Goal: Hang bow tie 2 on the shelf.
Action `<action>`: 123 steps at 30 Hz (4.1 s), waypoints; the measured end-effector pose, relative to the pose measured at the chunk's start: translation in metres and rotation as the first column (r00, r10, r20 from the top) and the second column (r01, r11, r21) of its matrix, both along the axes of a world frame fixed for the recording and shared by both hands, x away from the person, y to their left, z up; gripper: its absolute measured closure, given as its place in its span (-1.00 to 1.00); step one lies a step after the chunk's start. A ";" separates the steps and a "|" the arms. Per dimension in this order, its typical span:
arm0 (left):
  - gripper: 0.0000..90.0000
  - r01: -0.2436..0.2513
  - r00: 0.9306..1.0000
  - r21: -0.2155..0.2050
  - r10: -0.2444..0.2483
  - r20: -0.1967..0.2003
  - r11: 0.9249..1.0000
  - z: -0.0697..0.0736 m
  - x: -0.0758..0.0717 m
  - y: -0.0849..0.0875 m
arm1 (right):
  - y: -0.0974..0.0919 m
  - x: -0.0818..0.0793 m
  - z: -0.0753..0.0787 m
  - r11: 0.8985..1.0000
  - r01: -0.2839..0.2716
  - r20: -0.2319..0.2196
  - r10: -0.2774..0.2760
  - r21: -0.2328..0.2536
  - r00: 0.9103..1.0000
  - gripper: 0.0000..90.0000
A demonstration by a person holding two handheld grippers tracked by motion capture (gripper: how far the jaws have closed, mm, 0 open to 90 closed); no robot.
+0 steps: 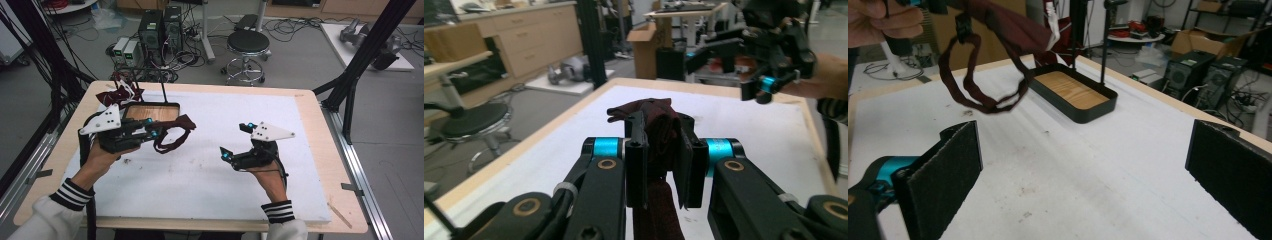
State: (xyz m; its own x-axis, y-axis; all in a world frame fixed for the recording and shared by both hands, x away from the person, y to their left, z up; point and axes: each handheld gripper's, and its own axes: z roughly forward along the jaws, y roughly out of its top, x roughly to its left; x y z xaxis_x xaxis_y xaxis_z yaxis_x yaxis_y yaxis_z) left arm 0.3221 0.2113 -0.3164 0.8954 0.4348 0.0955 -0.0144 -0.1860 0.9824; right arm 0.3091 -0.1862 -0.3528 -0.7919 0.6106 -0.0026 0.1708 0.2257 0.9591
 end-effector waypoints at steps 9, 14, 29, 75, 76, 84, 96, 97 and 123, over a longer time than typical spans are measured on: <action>0.72 -0.096 0.994 -0.048 0.098 0.038 0.994 0.012 0.005 0.020 | -0.020 -0.012 -0.006 0.996 0.054 0.015 -0.055 0.065 0.998 -0.98; 0.72 -0.163 0.984 -0.071 0.167 0.055 0.984 0.016 0.009 0.030 | -0.030 -0.019 -0.009 0.991 0.087 0.041 -0.091 0.100 0.995 -0.98; 0.72 -0.301 0.945 -0.132 0.314 0.090 0.944 0.023 0.026 0.053 | -0.060 -0.046 -0.040 0.968 0.190 0.039 -0.199 0.166 0.979 -0.98; 0.73 -0.617 0.766 -0.119 0.628 0.140 0.778 0.005 0.084 0.041 | -0.076 -0.060 -0.090 0.939 0.267 0.100 -0.294 0.214 0.951 -0.98; 0.73 -0.625 0.759 -0.115 0.635 0.143 0.772 0.004 0.084 0.040 | -0.076 -0.059 -0.090 0.939 0.269 0.108 -0.296 0.214 0.949 -0.98; 0.73 -0.671 0.720 -0.082 0.675 0.162 0.736 -0.007 0.079 0.036 | -0.075 -0.059 -0.091 0.939 0.266 0.096 -0.292 0.216 0.952 -0.98; 0.74 -0.692 0.702 -0.058 0.690 0.175 0.719 -0.017 0.068 0.029 | -0.074 -0.059 -0.091 0.941 0.258 0.098 -0.284 0.218 0.954 -0.98; 0.74 -0.696 0.698 -0.062 0.695 0.174 0.715 -0.018 0.067 0.029 | -0.074 -0.059 -0.091 0.941 0.258 0.098 -0.284 0.218 0.954 -0.98; 0.77 -0.737 0.674 -0.011 0.735 0.076 0.676 -0.049 0.070 0.031 | -0.073 -0.059 -0.091 0.941 0.251 0.098 -0.278 0.226 0.955 -0.98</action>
State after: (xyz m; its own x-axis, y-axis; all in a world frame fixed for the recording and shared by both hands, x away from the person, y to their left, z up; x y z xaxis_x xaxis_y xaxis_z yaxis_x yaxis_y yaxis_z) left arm 0.3925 0.2420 -0.3654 0.2771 0.9476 0.1586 0.0689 -0.1843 0.9805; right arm 0.2499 -0.2597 -0.4433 -0.6030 0.7957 0.0574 0.0708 -0.0183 0.9973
